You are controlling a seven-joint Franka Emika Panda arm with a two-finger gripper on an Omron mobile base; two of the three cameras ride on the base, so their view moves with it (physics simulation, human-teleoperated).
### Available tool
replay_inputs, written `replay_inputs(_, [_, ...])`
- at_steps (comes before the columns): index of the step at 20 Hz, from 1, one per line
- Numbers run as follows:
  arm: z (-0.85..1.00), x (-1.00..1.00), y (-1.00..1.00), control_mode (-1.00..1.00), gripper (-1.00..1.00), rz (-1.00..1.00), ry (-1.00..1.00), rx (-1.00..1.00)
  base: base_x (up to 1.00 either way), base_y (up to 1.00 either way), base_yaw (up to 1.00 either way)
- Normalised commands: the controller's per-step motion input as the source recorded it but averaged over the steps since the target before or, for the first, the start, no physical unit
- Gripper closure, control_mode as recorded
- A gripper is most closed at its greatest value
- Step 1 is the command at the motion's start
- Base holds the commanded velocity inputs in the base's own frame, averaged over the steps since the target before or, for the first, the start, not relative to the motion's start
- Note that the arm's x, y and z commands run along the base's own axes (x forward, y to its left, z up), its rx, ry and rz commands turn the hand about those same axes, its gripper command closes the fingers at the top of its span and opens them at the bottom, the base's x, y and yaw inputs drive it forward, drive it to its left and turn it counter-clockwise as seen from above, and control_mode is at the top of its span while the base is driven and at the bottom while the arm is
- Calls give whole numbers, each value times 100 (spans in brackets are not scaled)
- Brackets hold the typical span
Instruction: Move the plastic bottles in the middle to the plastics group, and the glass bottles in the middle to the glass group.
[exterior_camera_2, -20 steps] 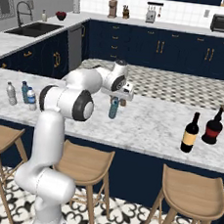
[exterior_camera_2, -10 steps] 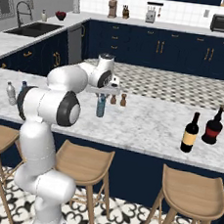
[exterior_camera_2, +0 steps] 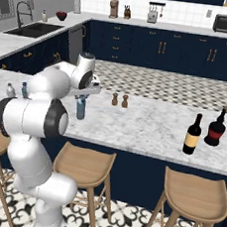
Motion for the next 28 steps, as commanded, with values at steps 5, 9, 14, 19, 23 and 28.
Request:
replay_inputs(5, [8, -11, 95, -100, 100, 23, -1, 0, 0, 0, 0])
replay_inputs(9, [2, 4, 91, -100, 100, 19, -3, 0, 0, 0, 0])
replay_inputs(14, [1, 23, 77, -100, 100, 18, 0, 0, 0, 0, 0])
replay_inputs(19, [0, 21, 67, -100, 100, 17, -6, 0, 0, 0, 0])
replay_inputs(23, [-4, 20, 43, -100, 100, 13, -18, 0, 0, 0, 0])
replay_inputs(28, [-14, 11, 27, -100, 100, 8, -22, 0, 0, 0, 0])
